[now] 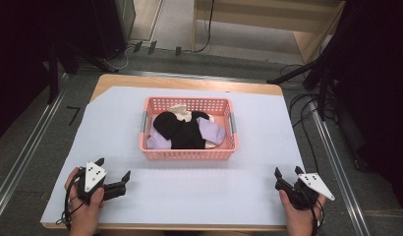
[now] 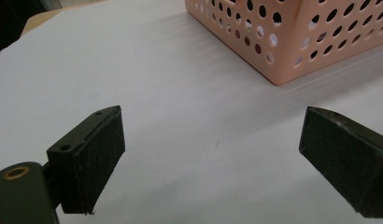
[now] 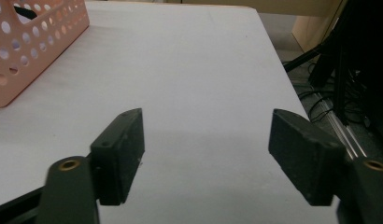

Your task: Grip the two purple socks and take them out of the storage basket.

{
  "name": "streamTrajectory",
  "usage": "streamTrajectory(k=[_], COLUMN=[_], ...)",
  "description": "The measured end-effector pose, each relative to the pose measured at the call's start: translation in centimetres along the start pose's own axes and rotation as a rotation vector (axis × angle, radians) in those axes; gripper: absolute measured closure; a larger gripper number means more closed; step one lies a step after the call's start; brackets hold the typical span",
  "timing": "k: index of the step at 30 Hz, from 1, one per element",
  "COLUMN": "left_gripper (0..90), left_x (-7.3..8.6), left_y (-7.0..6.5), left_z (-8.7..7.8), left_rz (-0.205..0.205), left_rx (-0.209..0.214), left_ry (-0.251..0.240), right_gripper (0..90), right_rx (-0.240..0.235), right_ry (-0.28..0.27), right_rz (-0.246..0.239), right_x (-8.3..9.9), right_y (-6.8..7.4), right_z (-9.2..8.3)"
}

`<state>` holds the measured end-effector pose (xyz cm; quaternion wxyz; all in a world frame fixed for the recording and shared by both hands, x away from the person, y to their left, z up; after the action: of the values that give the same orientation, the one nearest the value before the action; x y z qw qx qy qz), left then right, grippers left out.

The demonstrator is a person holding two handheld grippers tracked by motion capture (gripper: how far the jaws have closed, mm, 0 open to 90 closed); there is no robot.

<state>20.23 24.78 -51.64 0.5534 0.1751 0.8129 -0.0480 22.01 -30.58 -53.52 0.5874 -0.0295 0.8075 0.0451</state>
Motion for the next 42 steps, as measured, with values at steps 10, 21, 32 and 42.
streamTrajectory(k=[10,21,32,42], left_gripper=[7.7,7.7,7.7,7.7], left_x=[0.0,0.0,0.0,0.0], left_y=[0.0,-0.1,-0.1,-0.1], left_z=[-0.1,0.0,0.1,0.1], left_rz=[0.001,0.005,0.006,0.008], left_rx=[-0.007,0.008,0.007,0.006], left_ry=[-0.007,-0.003,0.010,0.009], right_gripper=[41.7,47.9,51.0,53.9], right_rx=[-0.072,-0.130,-0.183,-0.272], right_ry=[-0.068,-0.057,-0.050,-0.023], right_rz=[0.039,-0.006,-0.025,-0.045], right_x=[-0.6,-3.1,-6.1,-8.6], right_y=[1.2,4.9,8.2,11.6], right_z=[0.1,0.1,1.7,3.2])
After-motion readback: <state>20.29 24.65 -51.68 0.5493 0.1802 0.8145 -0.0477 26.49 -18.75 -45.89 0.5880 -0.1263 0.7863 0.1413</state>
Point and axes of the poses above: each handheld gripper's, and its own axes: z roughly forward along the jaws, x roughly out of its underside, y roughly to its left, the point moved 2 cm from there along z, roughly forward along the jaws, and after that the axes turned 7 degrees about -y, right-handed, at the moved point
